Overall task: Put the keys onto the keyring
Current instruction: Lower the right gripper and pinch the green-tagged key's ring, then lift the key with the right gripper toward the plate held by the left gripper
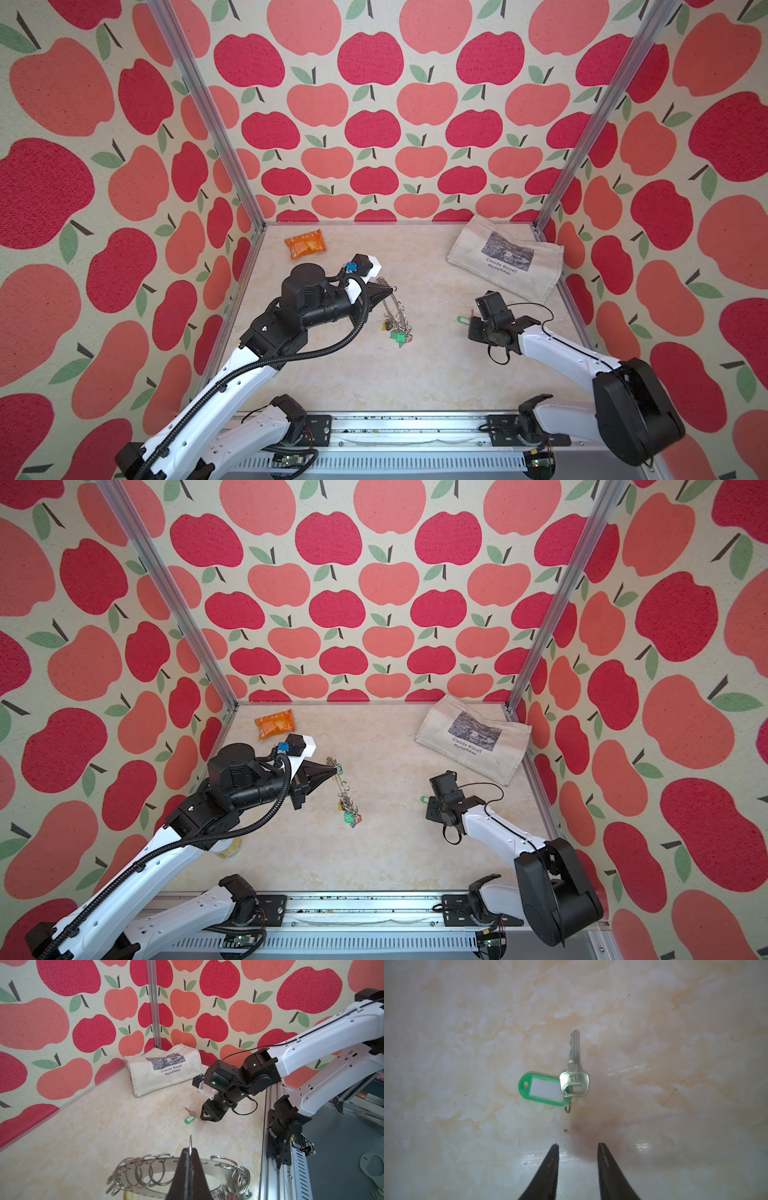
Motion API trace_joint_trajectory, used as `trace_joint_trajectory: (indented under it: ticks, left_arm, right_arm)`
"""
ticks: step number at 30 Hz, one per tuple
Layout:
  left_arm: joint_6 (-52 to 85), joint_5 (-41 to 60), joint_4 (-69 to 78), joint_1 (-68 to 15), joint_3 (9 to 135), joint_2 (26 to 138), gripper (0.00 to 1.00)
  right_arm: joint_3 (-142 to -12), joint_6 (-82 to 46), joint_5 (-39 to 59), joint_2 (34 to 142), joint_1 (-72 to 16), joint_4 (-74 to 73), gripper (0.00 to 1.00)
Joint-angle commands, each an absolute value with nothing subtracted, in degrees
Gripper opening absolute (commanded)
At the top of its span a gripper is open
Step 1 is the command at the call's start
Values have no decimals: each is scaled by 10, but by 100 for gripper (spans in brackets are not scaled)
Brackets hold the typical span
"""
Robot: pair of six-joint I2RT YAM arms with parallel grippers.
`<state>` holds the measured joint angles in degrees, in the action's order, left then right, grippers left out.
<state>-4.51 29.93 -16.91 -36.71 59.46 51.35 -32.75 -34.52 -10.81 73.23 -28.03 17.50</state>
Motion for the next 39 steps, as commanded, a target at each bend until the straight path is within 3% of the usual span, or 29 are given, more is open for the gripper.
trace_joint_trajectory:
  ticks: [1,20,27,30,33,39]
  left_arm:
    - [-44,314,-140,-362,600,496,0]
    - [-41,317,-144,-349,595,487,0]
    - [-42,319,-149,-346,596,484,0]
    - [-43,318,-148,-346,596,483,0]
    - [-44,320,-147,-345,599,483,0]
    - [-43,323,-148,-345,602,481,0]
  right_arm:
    - [-336,-321,-129,747,-284,147,29]
    - [-355,-287,-155,801,-297,90,19]
    - [-346,-295,-155,805,-297,100,12]
    - [-340,-288,-156,790,-297,100,0]
    - [-351,-254,-117,766,-300,106,0]
    - [-434,-146,53,785,-337,197,0]
